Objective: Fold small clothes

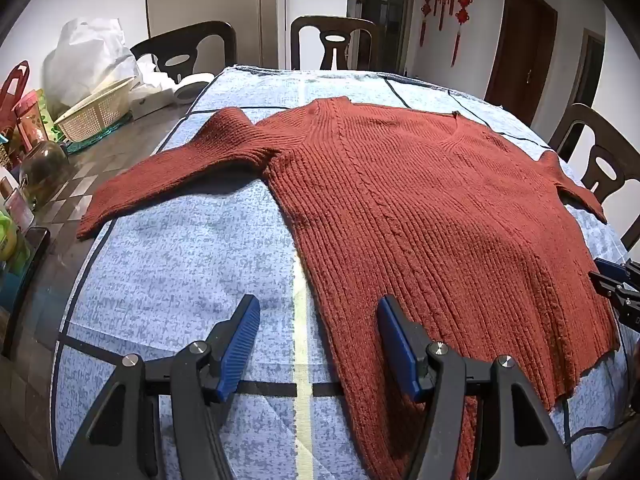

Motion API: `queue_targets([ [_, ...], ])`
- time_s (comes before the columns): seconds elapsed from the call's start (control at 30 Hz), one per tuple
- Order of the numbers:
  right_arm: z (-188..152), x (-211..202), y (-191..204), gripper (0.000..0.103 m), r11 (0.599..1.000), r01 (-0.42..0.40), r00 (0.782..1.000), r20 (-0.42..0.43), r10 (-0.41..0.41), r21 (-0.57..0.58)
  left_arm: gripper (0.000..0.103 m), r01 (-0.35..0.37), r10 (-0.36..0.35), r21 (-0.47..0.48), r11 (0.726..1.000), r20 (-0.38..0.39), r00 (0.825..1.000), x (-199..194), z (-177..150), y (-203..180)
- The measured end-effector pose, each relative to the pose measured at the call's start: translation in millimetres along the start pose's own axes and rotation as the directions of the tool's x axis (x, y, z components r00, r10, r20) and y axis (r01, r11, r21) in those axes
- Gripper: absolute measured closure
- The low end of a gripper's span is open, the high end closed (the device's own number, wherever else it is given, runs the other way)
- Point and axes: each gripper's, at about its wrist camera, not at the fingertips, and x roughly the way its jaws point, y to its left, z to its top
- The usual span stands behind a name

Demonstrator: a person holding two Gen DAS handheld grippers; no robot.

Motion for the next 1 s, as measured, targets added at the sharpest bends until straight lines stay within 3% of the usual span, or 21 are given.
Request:
queue_targets([
  [1.0,0.4,0.9,-0.7,0.06,1.0,-0.004,1.0,-0.001,0.004,0.005,0.039,0.0,0.0,0.001,1.0,0.006,1.0,-1.5,0.7,6.6],
])
